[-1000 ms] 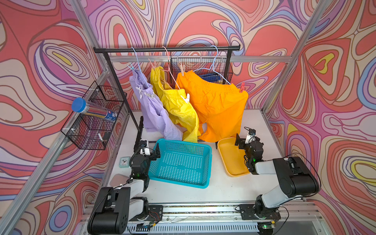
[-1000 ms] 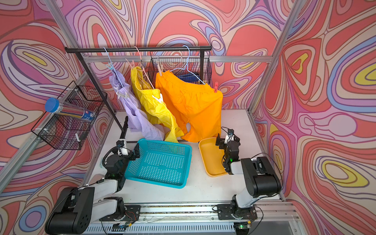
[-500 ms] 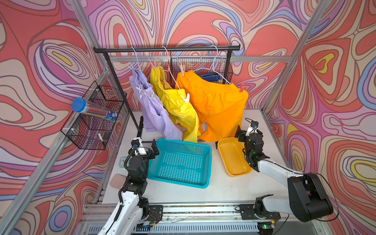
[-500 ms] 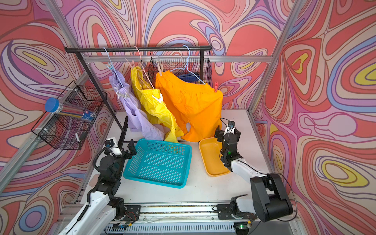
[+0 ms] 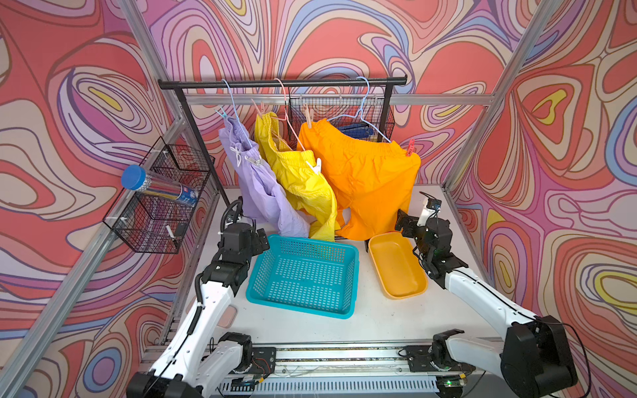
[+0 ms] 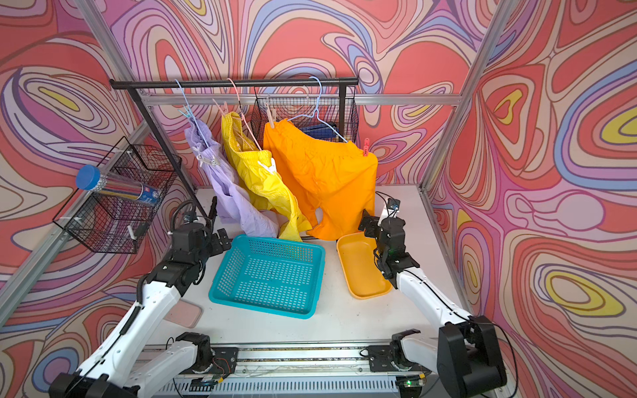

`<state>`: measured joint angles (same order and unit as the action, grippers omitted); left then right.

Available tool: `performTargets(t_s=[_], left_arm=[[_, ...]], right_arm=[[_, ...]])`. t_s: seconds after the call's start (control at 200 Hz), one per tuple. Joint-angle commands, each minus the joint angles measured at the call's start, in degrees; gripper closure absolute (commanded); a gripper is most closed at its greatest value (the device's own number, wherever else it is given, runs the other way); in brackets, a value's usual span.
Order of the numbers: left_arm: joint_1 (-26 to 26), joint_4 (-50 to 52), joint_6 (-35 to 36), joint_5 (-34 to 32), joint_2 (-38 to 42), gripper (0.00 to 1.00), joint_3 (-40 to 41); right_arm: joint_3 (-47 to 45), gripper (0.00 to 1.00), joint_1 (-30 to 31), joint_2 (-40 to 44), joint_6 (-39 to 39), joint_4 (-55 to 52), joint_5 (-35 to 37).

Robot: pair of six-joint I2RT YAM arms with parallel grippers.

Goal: Remove the clothespins securing shorts to the hanger
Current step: Move the basket to the center of the board.

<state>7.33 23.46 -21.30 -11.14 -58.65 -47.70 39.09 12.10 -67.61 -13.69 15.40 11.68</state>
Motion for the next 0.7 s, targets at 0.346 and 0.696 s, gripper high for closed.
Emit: performTargets(t_s=[0.346, 0.696], left_arm=[[-5.75, 10.99, -2.36, 23.32, -4.80, 0.31, 3.43], [-5.73, 8.79, -2.94, 23.23, -9.00, 0.54, 4.53]], right_arm=[[1.35, 0.07, 0.37, 1.05, -1.77, -2.48, -9.79], [0.98, 0.08, 0.31, 0.83, -1.42, -1.43, -11.79]])
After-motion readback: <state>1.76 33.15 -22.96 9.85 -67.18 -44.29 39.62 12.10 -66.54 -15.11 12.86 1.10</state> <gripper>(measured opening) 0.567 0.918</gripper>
